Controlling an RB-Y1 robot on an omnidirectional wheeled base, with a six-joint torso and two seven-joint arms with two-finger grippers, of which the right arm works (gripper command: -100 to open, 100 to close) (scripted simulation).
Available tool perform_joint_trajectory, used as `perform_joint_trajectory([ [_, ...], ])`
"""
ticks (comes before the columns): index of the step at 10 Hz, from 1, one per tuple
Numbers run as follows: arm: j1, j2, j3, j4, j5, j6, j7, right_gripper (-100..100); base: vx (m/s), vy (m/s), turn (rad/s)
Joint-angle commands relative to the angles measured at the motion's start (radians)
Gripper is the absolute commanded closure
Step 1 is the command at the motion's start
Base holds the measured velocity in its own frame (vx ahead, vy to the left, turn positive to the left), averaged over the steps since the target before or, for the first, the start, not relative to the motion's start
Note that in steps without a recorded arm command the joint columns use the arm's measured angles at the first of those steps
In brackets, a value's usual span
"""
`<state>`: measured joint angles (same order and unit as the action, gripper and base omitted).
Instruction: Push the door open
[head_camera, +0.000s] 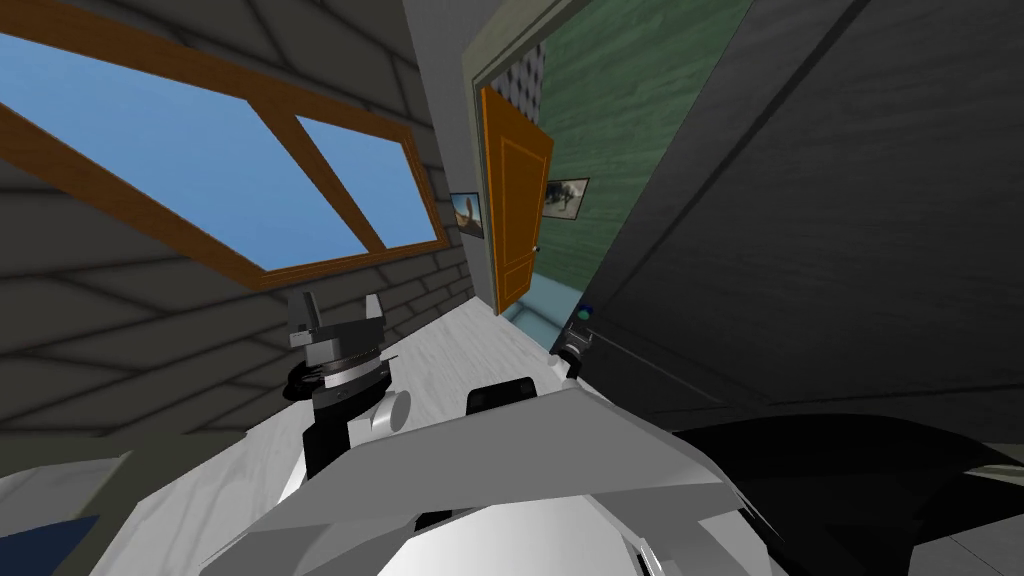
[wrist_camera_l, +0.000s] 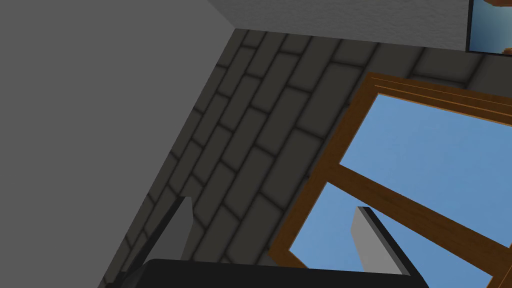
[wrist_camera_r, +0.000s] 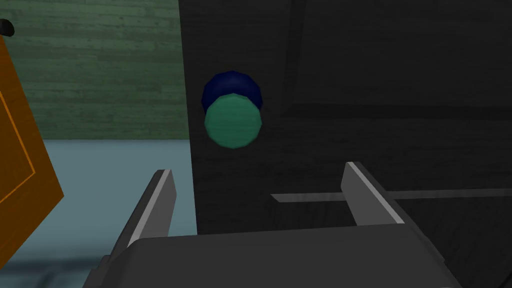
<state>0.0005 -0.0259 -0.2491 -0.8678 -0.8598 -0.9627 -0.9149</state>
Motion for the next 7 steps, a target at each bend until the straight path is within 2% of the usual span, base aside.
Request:
perform_joint_trajectory([
  [1,-0.009,0.008,-0.007,0.028,-0.017,-0.006,-0.021,-100,-0.016,-0.067,0.196],
  [3,-0.015,0.013,-0.011,0.046,-0.028,-0.010,-0.033,-100,-0.020,-0.041,0.103],
  [4,-0.012,0.012,-0.008,0.039,-0.021,-0.010,-0.026,-100,-0.010,-0.020,0.040],
  [5,-0.009,-0.005,-0.008,0.046,-0.023,-0.016,-0.037,-100,0.069,-0.084,0.015],
  [7,-0.003,-0.017,-0.008,0.051,-0.025,-0.021,-0.046,-100,0.139,-0.146,0.040],
])
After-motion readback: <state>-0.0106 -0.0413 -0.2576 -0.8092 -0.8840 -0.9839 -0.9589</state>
